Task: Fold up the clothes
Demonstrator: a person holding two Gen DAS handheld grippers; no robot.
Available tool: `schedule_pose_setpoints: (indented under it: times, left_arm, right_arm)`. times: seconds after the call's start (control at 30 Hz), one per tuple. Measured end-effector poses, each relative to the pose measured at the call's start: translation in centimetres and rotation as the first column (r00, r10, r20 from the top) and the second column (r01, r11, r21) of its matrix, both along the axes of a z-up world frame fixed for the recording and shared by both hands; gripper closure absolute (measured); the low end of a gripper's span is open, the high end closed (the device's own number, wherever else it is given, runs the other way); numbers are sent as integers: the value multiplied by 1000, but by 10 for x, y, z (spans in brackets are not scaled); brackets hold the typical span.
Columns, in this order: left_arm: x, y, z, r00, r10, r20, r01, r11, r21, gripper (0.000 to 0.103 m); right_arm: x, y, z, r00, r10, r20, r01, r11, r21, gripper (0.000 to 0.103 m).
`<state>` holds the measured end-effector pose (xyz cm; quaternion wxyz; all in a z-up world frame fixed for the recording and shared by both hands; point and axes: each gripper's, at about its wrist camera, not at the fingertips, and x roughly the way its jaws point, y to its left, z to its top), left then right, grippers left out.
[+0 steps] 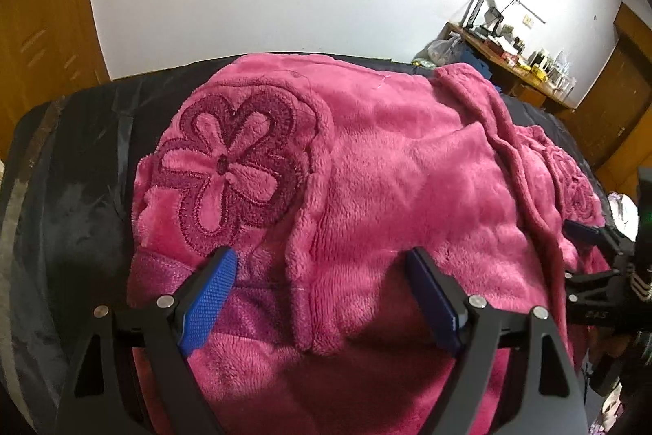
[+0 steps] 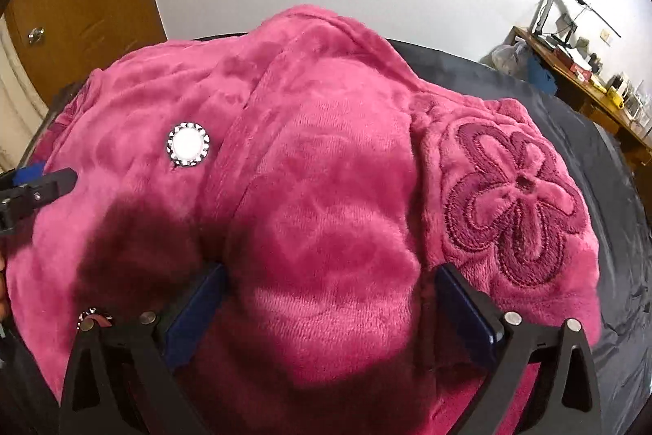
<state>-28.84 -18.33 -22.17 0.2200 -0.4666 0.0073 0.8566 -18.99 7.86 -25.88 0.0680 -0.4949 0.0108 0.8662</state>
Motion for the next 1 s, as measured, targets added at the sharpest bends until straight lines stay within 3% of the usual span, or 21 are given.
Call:
schedule_pose_setpoints:
  times: [0.17,0.33,0.6,0.73,0.87,1.0]
  left_arm:
    - [-4,6,11,998,34,51,-32,999,-37,16]
    - [14,29,43,1000,-8,28,8,1000,-4,16]
    - [42,84,59,992,-121,27,122,992,-41,16]
    - [42,103,50,992,-123,42,127,987,-97,16]
    - [32,111,32,994,-84,76,95,984,-150,16]
    - [28,113,24,995,-66,76,78,981,-175,9]
  right_arm:
    - [0,-4,0,1000,10,-12,-10,1000,-2,0]
    - [12,13,17,1000,18,-10,-19,992,-124,0]
    - [75,82,57,981,-148,-128,107,954,-281,0]
    - [86,138,43,970,-229,-85,185,914,-360,0]
    - [94,162,23,967,-252,-43,206,870,-449,0]
    - [94,171,8,971,-240,-21,196,838,-508,0]
